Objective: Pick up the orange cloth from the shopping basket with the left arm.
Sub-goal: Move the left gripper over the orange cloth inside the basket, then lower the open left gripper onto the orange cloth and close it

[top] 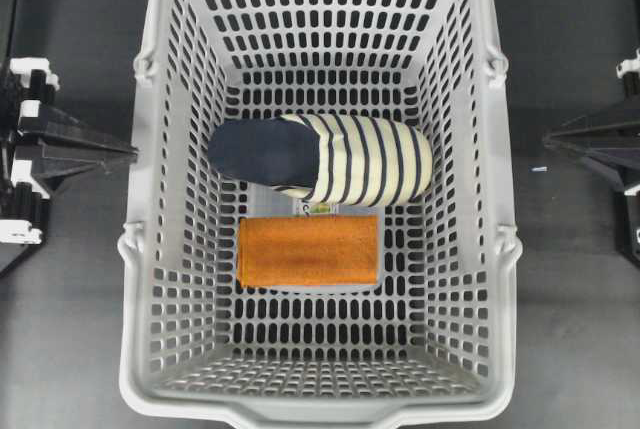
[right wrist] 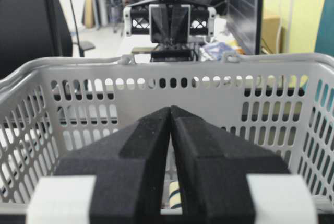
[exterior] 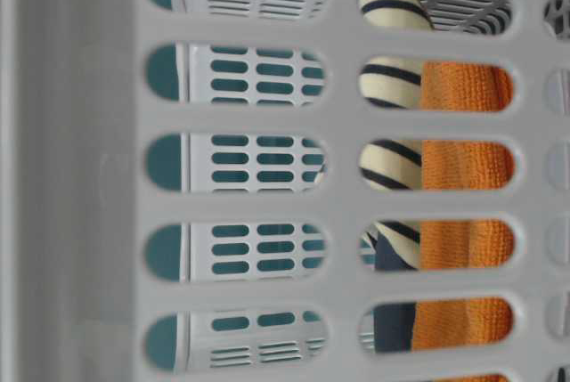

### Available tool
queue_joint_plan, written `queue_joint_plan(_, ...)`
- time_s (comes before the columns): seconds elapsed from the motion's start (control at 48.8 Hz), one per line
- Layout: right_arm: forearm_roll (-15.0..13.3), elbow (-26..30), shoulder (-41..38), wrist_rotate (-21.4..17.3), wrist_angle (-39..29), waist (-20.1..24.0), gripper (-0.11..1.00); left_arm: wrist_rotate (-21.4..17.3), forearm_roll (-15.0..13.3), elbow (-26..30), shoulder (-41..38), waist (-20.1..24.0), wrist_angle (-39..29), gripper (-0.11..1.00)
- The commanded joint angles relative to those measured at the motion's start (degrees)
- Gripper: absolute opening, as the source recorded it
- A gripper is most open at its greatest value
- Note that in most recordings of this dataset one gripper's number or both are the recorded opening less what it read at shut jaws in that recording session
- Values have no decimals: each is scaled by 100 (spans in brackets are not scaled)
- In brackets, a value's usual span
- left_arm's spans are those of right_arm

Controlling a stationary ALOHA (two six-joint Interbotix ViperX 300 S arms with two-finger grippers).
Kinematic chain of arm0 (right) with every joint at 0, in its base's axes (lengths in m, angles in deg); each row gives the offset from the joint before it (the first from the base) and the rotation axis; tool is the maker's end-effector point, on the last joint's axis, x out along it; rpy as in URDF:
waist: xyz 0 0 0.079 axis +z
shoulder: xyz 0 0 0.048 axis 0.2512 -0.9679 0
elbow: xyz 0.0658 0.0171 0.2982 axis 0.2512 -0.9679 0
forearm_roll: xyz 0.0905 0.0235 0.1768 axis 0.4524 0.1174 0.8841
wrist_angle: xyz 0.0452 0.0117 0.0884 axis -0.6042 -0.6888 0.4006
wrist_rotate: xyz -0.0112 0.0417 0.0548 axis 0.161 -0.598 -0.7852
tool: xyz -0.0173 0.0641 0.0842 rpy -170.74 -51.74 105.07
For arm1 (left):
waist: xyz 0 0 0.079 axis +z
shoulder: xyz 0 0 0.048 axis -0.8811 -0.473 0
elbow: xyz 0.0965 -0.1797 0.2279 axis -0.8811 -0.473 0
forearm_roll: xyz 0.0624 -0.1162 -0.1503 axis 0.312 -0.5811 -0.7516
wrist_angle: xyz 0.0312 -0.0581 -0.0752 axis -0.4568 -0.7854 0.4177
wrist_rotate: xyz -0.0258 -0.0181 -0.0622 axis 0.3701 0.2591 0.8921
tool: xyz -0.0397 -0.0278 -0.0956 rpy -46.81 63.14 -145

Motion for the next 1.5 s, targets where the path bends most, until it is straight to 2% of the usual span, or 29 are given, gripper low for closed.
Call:
queue_joint_plan(0.0,9,105,-70,-44,35,26,0,158,229,325,-53,-79,-193,6)
queue_joint_plan(0.082,97,105,-79,-62,0,35,0,316,229,624,-123,-97,-668,0)
queue_joint_plan(0.348,123,105,-70,-237,-44,-44,0,369,229,1960,-659,-193,-2470,0)
queue_joint_plan(0.512,123,114,-62,-264,-105,-79,2,369,237,2751,-1327,-255,-3226,0)
queue_joint_plan(0.594,123,141,-53,-281,-211,-79,17,360,237,3094,-1661,-290,-3489,0)
queue_joint_plan(0.778,123,264,-35,-264,-501,-79,71,413,237,3814,-2470,-343,-4078,0)
queue_joint_plan(0.819,123,281,-18,-264,-545,-79,78,422,237,3990,-2672,-360,-4280,0)
queue_joint_plan(0.881,123,281,18,-264,-615,-79,82,439,237,4280,-3006,-396,-4588,0)
queue_joint_plan(1.004,123,281,70,-264,-756,-79,78,431,229,4966,-3762,-439,-5476,0)
queue_joint_plan(1.106,123,272,114,-255,-782,-88,78,360,229,5493,-4280,-466,-6091,2)
queue_joint_plan(1.188,123,272,141,-255,-773,-88,78,369,237,5827,-4597,-466,-6416,15)
queue_joint_plan(1.372,123,246,202,-255,-773,-88,78,422,237,6196,-5142,-536,-6706,69)
queue_joint_plan(1.475,123,229,237,-264,-773,-88,78,475,237,6223,-5423,-598,-6741,88)
